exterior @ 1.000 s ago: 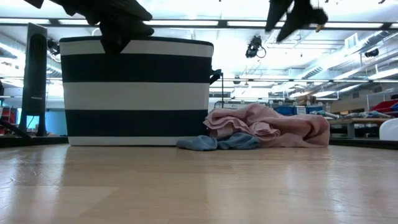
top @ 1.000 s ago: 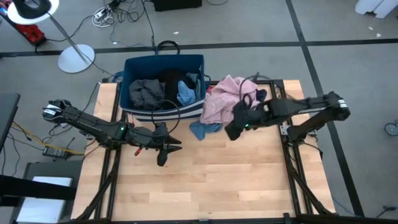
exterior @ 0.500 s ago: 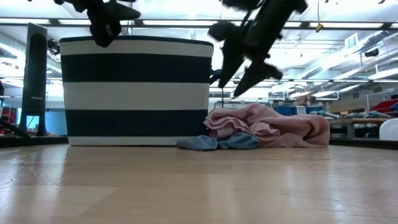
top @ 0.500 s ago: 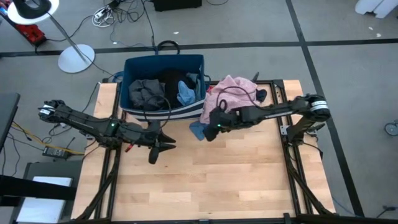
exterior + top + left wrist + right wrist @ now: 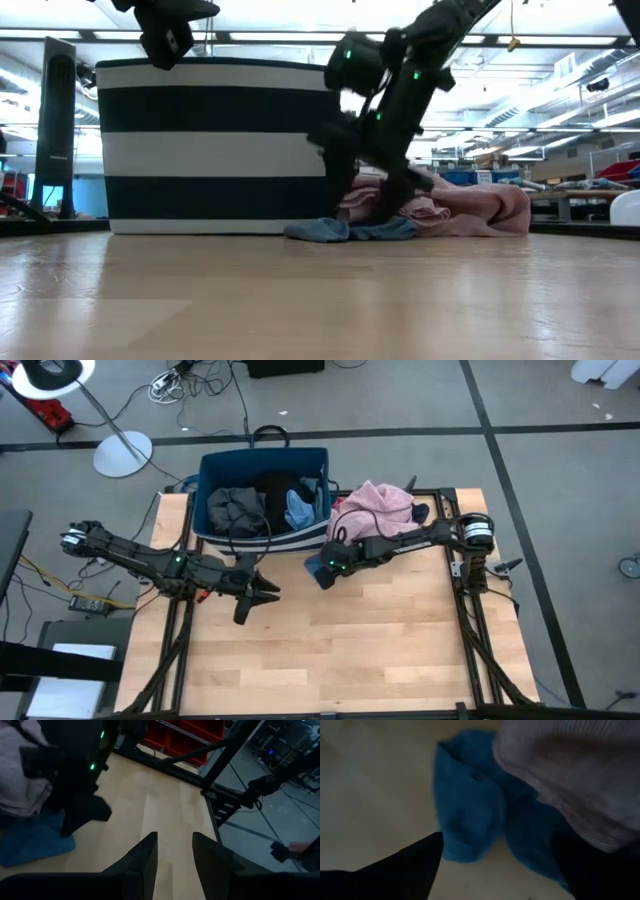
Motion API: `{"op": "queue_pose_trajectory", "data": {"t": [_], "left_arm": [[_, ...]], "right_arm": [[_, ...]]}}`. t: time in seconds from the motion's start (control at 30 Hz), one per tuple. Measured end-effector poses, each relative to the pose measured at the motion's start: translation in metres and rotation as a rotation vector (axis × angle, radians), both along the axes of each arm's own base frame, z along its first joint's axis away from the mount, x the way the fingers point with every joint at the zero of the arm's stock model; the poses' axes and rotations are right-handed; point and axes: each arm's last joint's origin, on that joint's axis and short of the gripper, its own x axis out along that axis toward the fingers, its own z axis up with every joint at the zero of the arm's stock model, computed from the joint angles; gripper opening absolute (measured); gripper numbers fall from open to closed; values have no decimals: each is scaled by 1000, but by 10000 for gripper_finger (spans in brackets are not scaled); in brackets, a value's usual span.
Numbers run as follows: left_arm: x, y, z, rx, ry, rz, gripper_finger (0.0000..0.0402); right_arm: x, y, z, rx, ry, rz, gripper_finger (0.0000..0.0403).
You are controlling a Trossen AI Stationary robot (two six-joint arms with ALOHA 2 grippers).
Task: Sort clothes
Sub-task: Put the blue sock into the blue laundry bin
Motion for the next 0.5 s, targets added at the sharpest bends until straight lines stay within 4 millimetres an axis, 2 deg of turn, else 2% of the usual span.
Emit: {"op": "queue_pose_trajectory", "data": {"t": [0.13, 0.27, 0.37, 0.5], "left_arm": [[0, 0, 0, -5, 0, 1, 127], [0, 0, 0, -24, 4, 7, 127], [0, 0, 0, -24, 6, 7, 127], [0, 0, 0, -21, 6, 6, 127]], "right_arm": [[5, -1, -19, -9, 42, -6, 370], [5, -1, -28, 15, 72, -5, 335], [4, 0, -27, 17, 80, 0, 276], [1, 2, -19, 38, 72, 15, 166]]}}
